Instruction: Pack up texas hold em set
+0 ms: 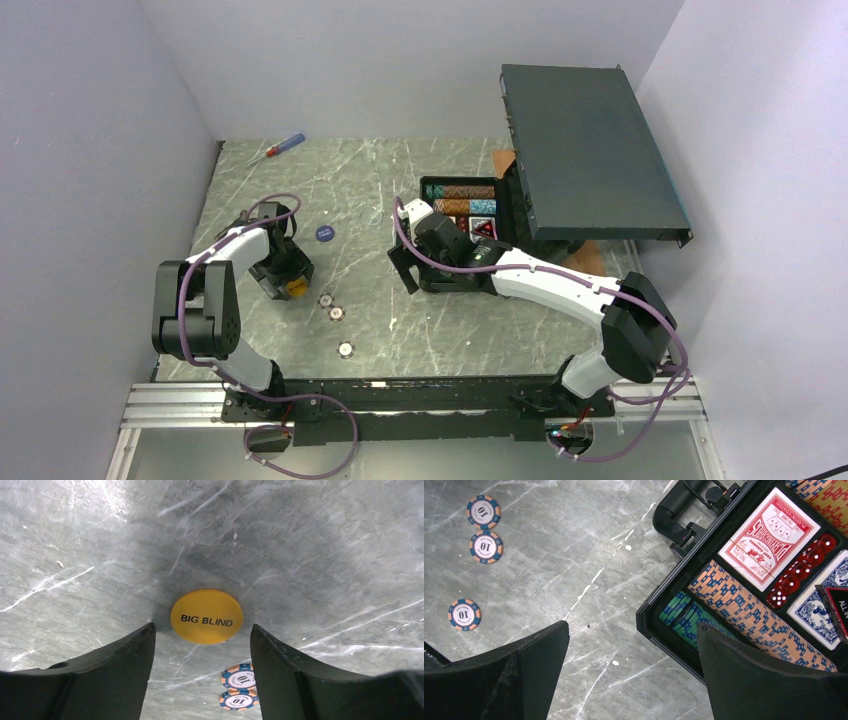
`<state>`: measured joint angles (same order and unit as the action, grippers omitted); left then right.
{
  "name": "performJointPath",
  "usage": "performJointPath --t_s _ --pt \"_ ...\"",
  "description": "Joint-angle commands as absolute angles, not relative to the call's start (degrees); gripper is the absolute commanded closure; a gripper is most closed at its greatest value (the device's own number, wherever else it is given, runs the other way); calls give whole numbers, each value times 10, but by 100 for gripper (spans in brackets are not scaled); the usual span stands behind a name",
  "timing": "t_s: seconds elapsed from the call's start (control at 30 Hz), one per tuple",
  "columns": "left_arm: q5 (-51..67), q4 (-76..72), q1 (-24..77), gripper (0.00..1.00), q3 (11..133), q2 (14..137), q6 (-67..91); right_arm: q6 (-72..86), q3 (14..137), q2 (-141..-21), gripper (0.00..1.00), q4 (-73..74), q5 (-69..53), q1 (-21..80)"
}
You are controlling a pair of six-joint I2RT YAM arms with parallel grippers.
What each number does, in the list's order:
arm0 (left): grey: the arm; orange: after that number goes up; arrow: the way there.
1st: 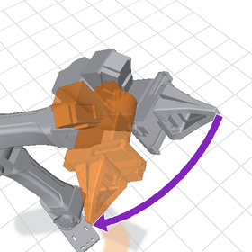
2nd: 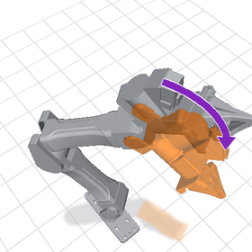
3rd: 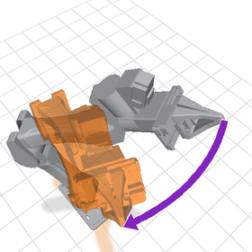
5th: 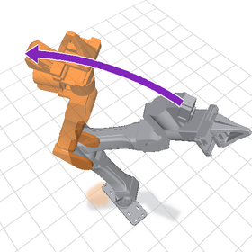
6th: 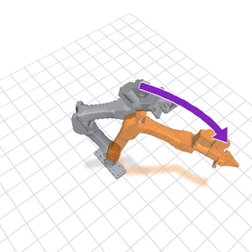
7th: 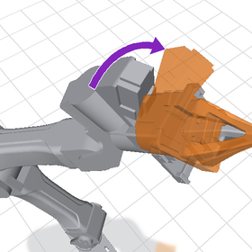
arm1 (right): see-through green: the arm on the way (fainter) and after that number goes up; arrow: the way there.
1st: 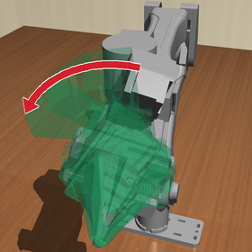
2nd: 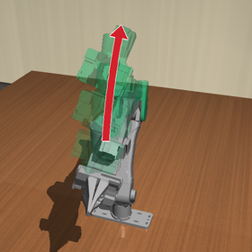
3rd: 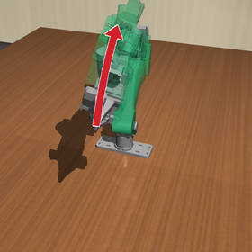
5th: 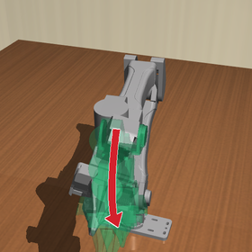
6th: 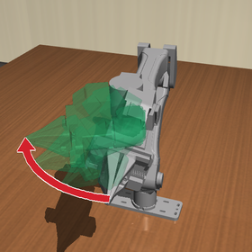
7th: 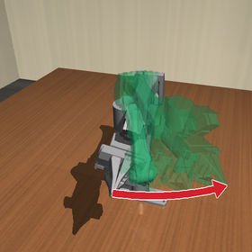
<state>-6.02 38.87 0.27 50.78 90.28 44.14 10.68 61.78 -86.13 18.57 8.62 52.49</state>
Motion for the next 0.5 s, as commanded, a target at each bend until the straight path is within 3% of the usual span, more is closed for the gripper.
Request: performJointPath --t_s 0.0,0.47 --pt "-74 369 0 27 501 911 439 101 621 -844 1 160 96 525" --pt "-91 402 1 33 526 946 441 105 622 -848 1 159 97 525"
